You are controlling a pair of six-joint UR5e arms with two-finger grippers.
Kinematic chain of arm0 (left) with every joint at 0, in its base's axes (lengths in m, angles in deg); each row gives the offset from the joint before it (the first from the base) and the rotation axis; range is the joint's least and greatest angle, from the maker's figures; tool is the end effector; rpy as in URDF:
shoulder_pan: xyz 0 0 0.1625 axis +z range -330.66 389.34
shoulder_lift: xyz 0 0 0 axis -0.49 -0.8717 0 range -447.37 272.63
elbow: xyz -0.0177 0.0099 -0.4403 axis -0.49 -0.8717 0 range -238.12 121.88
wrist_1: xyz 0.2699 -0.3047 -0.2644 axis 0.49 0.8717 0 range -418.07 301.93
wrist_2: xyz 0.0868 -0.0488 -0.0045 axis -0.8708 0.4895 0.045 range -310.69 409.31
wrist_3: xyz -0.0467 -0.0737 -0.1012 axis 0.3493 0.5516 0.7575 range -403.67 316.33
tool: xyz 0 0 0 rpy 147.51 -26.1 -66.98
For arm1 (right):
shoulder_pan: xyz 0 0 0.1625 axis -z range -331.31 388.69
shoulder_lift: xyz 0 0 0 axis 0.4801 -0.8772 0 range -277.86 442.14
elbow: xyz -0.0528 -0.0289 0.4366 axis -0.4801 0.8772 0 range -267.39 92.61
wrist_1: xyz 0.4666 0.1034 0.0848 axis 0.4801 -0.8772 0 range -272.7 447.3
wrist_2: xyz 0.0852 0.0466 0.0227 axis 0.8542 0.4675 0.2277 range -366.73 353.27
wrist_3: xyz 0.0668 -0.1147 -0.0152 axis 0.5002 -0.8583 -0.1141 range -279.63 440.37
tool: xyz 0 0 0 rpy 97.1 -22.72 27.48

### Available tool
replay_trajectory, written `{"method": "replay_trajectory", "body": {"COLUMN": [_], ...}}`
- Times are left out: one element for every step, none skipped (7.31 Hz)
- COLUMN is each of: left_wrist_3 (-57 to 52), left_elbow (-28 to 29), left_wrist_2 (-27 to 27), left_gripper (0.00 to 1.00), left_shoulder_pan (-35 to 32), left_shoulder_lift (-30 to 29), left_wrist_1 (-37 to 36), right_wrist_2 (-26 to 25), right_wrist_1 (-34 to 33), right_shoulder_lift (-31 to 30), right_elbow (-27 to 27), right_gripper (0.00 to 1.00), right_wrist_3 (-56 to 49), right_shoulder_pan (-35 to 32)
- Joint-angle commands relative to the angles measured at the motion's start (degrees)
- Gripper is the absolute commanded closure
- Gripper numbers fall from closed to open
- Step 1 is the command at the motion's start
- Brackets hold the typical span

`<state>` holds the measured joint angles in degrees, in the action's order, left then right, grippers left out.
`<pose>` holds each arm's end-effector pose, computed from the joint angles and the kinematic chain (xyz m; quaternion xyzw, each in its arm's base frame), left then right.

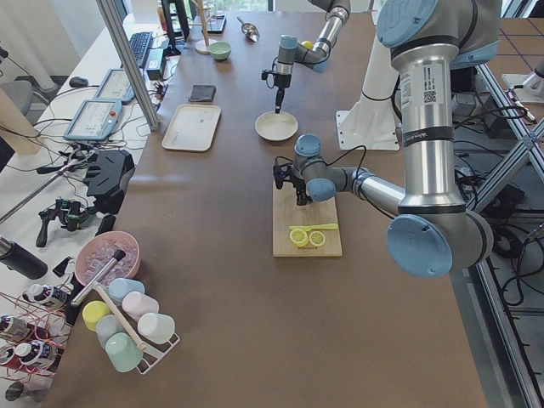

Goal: Place red cherry on plate
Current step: 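Drag the plate toward the board with right gripper while left reaches over cherries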

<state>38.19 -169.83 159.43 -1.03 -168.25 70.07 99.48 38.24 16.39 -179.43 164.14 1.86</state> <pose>0.4267 -0.3514 0.4983 -0.0099 0.4502 -0.0982 0.8874 -0.6315 -0.4271 0.3154 0.0433 -0.5588 0.0706 0.8252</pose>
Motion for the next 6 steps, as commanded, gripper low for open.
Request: {"method": "replay_trajectory", "body": {"left_wrist_3": [0.1, 1.8, 2.1, 2.2, 2.2, 2.2], "left_elbow": [-0.5, -0.6, -0.6, -0.5, -0.4, -0.4], "left_wrist_2": [-0.1, -0.1, -0.1, -0.1, -0.1, -0.1], "left_gripper": [0.45, 0.54, 0.59, 0.66, 0.75, 0.8], "left_shoulder_pan": [0.2, 0.2, 0.3, 0.3, 0.3, 0.2], "left_shoulder_lift": [1.1, 1.1, 1.0, 1.0, 1.0, 1.0], "left_wrist_1": [0.1, 0.1, 0.1, 0.1, 0.1, 0.1], "right_wrist_2": [0.1, 0.1, 0.1, 0.6, 3.4, 10.7], "right_wrist_1": [0.4, 0.5, 0.5, 0.5, -0.1, -0.6], "right_shoulder_lift": [-0.2, -0.3, -0.7, -0.7, -1.6, -3.4], "right_elbow": [-0.3, -0.3, -0.4, -1.0, -4.1, -7.0], "right_gripper": [0.0, 0.0, 0.0, 0.0, 0.0, 0.0], "right_wrist_3": [0.2, 0.2, -0.4, -0.3, -0.3, -0.2], "right_shoulder_pan": [0.1, 0.1, -0.1, -0.8, -3.2, -8.4]}}
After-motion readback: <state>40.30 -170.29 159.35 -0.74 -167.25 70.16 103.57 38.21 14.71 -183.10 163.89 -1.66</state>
